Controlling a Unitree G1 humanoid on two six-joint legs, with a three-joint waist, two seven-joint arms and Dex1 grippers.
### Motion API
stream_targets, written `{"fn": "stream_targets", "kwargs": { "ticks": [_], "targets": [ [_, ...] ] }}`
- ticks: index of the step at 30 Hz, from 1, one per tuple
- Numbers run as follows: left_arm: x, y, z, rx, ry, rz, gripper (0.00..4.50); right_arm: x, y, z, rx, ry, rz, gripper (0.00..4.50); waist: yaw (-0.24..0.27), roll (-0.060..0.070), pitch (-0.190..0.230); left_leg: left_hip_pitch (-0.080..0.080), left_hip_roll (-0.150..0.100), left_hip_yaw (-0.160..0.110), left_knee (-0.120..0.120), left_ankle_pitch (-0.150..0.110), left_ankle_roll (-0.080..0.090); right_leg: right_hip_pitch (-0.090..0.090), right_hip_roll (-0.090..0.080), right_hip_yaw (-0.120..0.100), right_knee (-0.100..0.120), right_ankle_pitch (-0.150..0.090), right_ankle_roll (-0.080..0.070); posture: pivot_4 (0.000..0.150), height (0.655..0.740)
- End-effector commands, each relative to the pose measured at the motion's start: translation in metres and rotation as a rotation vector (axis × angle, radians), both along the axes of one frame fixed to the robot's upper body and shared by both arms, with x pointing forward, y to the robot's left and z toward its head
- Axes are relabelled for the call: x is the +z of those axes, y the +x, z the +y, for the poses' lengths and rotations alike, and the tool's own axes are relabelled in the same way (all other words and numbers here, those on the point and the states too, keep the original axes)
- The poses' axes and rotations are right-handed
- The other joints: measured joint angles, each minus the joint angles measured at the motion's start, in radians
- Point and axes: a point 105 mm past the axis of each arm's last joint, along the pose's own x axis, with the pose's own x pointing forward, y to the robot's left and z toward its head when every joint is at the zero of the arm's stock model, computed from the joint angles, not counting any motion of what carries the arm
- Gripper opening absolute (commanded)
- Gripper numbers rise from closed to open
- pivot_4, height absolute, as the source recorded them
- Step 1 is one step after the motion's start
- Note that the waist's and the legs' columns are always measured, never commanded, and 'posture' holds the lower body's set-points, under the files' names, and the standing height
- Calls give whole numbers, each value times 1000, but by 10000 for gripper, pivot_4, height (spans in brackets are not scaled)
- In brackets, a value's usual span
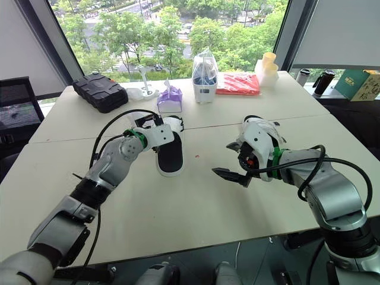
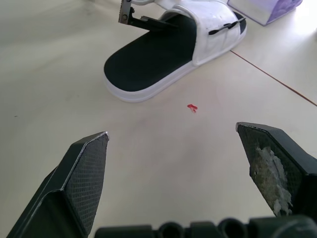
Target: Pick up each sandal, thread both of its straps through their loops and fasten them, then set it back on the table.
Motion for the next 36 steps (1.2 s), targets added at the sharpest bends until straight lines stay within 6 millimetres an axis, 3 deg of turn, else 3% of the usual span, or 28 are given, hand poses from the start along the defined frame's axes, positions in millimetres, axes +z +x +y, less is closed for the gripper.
{"fn": "stream_targets", "kwargs": {
  "ticks": [1,7,8,13,18,19,25,27,31,36],
  "targets": [
    [5,16,1,25,57,-82,44534,9,0,0,-17,-11,-67,45000,0,0,0,0,0,0,0,0,0,0,0,0,0,0,0,1500,7400],
    [-7,33,3,66,75,-91,44534,8,0,1,-48,-10,-81,45000,-2,-1,0,0,0,1,0,0,0,0,0,0,0,1,2,1500,7400],
    [-8,34,3,69,74,-92,42282,8,0,0,-54,-10,-83,45000,-2,-1,0,0,0,1,0,0,1,0,0,0,0,1,2,1500,7400],
    [-15,35,0,62,59,-82,24048,7,1,-3,-84,-17,-96,45000,-2,-1,0,0,0,1,0,0,1,0,0,0,0,1,2,1500,7400],
    [-6,35,-5,25,41,-123,1798,7,2,-5,-98,-15,-104,45000,3,-1,0,0,0,1,2,0,0,1,0,0,1,2,3,1500,7400],
    [-3,34,-7,10,29,-135,326,7,2,-5,-100,-16,-105,45000,5,-1,0,0,0,1,2,0,0,1,0,0,1,2,3,1500,7400],
    [26,15,-39,-302,7,-205,326,8,5,-11,-99,-25,-118,45000,22,-2,0,0,-1,1,2,-1,1,1,-1,0,0,2,3,1500,7400],
    [29,-7,-54,-528,59,-194,326,8,7,-15,-99,-38,-125,45000,22,-2,0,-3,-1,1,2,-1,1,-2,-1,0,0,2,3,1500,7400],
    [31,-25,-59,-683,145,-218,326,8,9,-19,-97,-49,-131,45000,24,-2,0,-5,-1,3,1,-1,0,-5,-1,0,0,3,2,1500,7400],
    [15,-64,-62,-1009,452,-286,326,8,11,-24,-98,-64,-148,45000,23,-2,0,-5,-1,4,2,-1,1,-5,-1,1,-1,4,2,1500,7400]
  ]
}}
